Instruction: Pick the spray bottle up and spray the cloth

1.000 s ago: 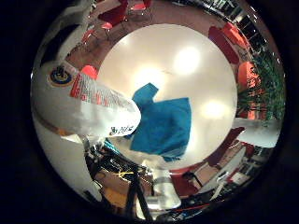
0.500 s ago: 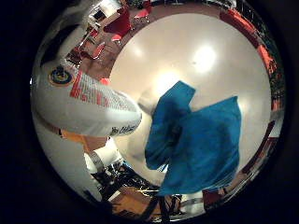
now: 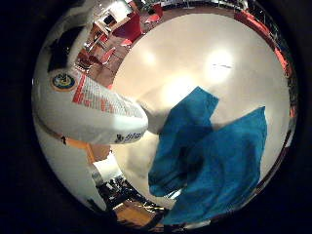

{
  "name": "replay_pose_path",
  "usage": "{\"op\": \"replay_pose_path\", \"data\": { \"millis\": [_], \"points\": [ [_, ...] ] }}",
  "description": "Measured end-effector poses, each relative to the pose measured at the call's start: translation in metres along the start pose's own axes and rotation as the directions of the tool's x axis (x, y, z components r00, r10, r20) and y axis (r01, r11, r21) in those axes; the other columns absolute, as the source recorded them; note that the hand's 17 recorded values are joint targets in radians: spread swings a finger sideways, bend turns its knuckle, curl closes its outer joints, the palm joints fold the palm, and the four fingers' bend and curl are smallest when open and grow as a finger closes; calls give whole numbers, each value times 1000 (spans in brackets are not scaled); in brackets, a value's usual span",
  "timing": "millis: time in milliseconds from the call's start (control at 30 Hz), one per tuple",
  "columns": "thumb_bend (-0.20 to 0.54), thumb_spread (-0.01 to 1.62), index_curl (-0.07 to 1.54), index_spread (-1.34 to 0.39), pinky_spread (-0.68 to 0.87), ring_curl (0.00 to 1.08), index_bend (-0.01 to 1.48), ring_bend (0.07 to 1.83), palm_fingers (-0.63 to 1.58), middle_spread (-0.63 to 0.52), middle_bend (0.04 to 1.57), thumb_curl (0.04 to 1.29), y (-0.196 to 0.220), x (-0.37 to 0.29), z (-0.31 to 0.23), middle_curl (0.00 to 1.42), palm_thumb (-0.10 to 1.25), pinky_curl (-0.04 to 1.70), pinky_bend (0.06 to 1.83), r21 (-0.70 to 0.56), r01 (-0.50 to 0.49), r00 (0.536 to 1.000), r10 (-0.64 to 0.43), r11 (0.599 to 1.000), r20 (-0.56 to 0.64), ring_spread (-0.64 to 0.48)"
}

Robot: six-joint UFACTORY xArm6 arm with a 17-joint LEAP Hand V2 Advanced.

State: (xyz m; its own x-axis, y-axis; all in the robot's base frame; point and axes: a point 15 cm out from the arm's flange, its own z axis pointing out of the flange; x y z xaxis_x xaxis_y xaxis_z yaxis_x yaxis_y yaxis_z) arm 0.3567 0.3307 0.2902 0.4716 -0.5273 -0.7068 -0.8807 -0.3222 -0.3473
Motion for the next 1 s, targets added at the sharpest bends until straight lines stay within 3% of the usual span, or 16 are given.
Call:
{"op": "replay_pose_path", "data": {
  "millis": [133, 267, 333, 400, 500, 600, 700, 833, 1000],
  "points": [
    [-29, 779, 681, -330, -378, 655, 473, 1255, 669, -159, 1082, 701, 15, 3, 8, 611, 843, 1036, 1060, -68, 12, 1000, -12, 998, 1, -259],
    [-25, 883, 621, -388, -453, 612, 287, 1246, 524, -189, 895, 654, 23, 7, 11, 572, 831, 933, 1013, -104, 21, 1000, -22, 994, -4, -276],
    [-21, 952, 616, -398, -448, 598, 281, 1208, 415, -193, 819, 632, 25, 8, 11, 556, 827, 912, 964, -113, 35, 999, -36, 993, -7, -277],
    [-23, 1020, 605, -400, -387, 562, 306, 1088, 276, -178, 743, 597, 27, 9, 11, 529, 806, 893, 886, -123, 57, 998, -59, 991, -10, -250],
    [-31, 1058, 559, -376, -158, 488, 299, 897, 70, -109, 628, 548, 28, 9, 11, 477, 749, 852, 744, -127, 64, 998, -66, 990, -13, -142],
    [-31, 1069, 499, -326, 135, 415, 259, 748, 22, -25, 514, 499, 27, 6, 8, 421, 705, 763, 646, -125, 72, 997, -75, 990, -14, -9],
    [-25, 1076, 458, -290, 306, 365, 214, 652, 38, 21, 440, 464, 24, 0, 2, 388, 684, 673, 584, -111, 87, 996, -89, 990, -12, 85],
    [-25, 1078, 412, -268, 411, 325, 174, 574, 89, 48, 367, 431, 15, 2, -18, 363, 665, 580, 531, -68, 87, 996, -89, 994, -26, 138],
    [-25, 1077, 368, -253, 432, 300, 164, 527, 125, 64, 319, 412, 10, 10, -45, 353, 663, 511, 506, -39, 98, 993, -100, 994, -61, 161]
  ]
}}
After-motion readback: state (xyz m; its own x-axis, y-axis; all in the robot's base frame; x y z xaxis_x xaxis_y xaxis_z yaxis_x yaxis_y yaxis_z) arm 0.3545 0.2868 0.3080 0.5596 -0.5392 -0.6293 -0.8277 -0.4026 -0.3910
